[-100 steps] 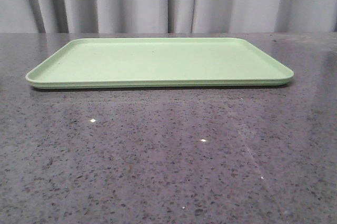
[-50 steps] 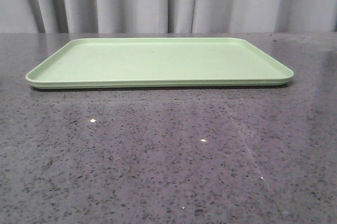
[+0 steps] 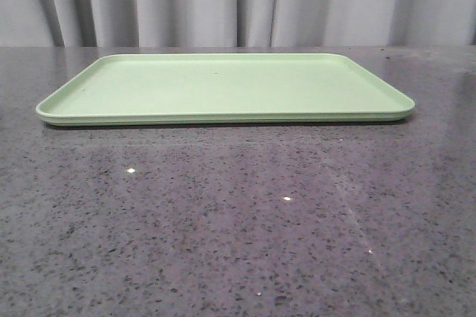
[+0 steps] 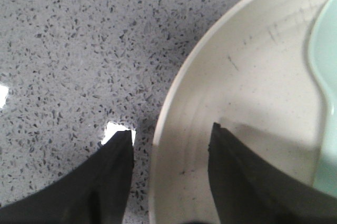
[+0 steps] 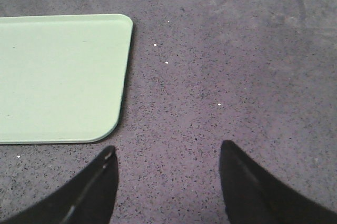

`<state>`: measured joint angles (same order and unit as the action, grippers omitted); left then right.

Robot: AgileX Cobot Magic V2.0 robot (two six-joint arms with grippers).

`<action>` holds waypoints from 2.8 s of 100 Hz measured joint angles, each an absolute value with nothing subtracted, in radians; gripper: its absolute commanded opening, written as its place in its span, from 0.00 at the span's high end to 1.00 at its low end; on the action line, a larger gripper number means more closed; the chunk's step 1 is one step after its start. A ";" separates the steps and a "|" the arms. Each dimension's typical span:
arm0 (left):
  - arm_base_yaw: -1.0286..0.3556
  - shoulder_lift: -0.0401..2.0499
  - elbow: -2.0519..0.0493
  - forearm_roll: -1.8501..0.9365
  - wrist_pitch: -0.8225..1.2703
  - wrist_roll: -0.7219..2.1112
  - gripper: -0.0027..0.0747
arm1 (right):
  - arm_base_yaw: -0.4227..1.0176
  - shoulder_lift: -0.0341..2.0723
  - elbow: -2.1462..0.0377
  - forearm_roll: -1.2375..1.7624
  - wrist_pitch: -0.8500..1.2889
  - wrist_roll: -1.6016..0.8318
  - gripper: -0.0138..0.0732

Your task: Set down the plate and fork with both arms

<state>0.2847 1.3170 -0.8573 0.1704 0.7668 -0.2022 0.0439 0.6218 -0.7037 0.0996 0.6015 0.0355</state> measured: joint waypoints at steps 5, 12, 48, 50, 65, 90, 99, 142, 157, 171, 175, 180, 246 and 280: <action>0.285 1.320 -0.857 0.170 0.765 -0.201 0.62 | 0.044 0.622 -0.704 0.100 0.601 0.035 0.34; 0.285 1.321 -0.857 0.168 0.765 -0.201 0.68 | 0.044 0.622 -0.704 0.100 0.601 0.035 0.34; 0.285 1.321 -0.867 0.148 0.763 -0.201 0.99 | 0.044 0.622 -0.704 0.100 0.609 0.035 0.34; 0.285 1.321 -0.867 0.145 0.761 -0.201 0.99 | 0.044 0.622 -0.704 0.100 0.610 0.035 0.34; 0.285 1.318 -0.869 0.135 0.755 -0.201 0.99 | 0.044 0.622 -0.704 0.100 0.611 0.035 0.34; 0.285 1.317 -0.869 0.121 0.753 -0.202 0.99 | 0.044 0.622 -0.704 0.100 0.613 0.035 0.34; 0.285 1.302 -0.869 0.117 0.753 -0.202 0.99 | 0.044 0.622 -0.704 0.100 0.615 0.035 0.34; 0.287 1.173 -0.867 0.086 0.773 -0.202 0.99 | 0.044 0.622 -0.704 0.100 0.617 0.035 0.34; 0.315 1.127 -0.869 0.034 0.780 -0.166 0.99 | 0.044 0.622 -0.704 0.100 0.628 0.035 0.34; 0.335 1.105 -0.908 -0.051 0.796 -0.103 0.99 | 0.044 0.622 -0.704 0.100 0.638 0.035 0.34; 0.335 1.102 -0.924 -0.061 0.798 -0.094 0.99 | 0.044 0.622 -0.704 0.100 0.640 0.035 0.34; 0.335 1.101 -0.942 -0.073 0.798 -0.088 0.99 | 0.044 0.622 -0.704 0.100 0.643 0.035 0.34; 0.042 1.289 -1.049 -0.364 0.666 0.009 0.99 | 0.044 0.622 -0.704 0.100 0.644 0.035 0.34; -0.179 1.532 -1.210 -0.431 0.568 -0.071 0.99 | 0.044 0.622 -0.704 0.100 0.644 0.035 0.34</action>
<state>-0.1787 1.5315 -1.2104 -0.4308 0.5678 -0.0705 0.0439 0.6218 -0.7037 0.0996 0.6441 0.0355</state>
